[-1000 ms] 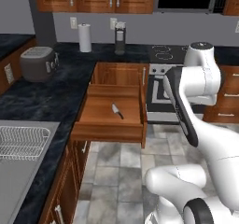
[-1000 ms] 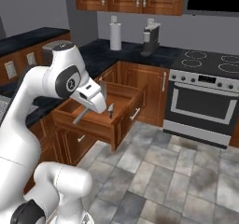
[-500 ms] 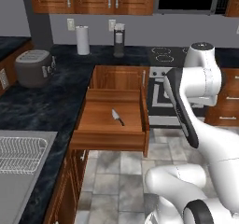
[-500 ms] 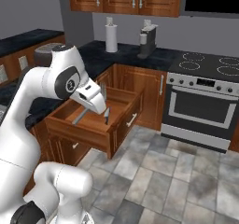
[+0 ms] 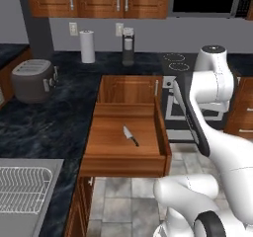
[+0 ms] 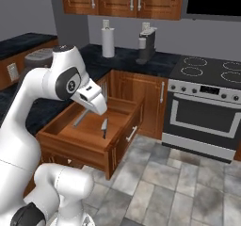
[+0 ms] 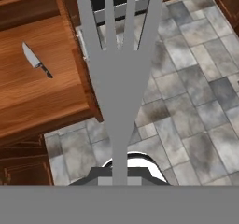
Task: Pick up the metallic utensils from the counter and place them in the open drawer. Make sure not to pick up any wooden utensils.
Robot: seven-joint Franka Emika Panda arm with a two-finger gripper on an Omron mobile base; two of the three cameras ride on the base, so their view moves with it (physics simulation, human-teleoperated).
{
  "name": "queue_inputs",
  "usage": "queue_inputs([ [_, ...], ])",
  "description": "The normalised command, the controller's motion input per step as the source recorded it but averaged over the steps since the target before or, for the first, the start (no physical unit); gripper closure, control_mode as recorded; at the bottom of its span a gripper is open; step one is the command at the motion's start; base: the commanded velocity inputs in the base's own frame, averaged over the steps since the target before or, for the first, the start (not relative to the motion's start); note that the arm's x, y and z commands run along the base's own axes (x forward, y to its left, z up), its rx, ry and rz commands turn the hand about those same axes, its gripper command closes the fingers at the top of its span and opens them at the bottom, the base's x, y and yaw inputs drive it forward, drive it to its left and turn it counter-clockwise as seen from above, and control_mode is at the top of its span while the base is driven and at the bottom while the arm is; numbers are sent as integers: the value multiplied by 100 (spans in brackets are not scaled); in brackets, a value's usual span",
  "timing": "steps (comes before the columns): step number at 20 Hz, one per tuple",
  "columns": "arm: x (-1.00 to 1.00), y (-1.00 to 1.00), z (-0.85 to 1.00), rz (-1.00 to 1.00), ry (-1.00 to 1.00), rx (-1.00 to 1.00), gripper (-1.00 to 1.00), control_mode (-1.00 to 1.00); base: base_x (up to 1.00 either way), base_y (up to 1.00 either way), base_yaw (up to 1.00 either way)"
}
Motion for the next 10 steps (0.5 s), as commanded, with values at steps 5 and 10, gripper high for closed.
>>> queue_inputs([
  [5,0,0,0,0,0,0,100,100,25,29,-6],
  [10,0,0,0,0,0,0,100,100,14,36,-7],
])
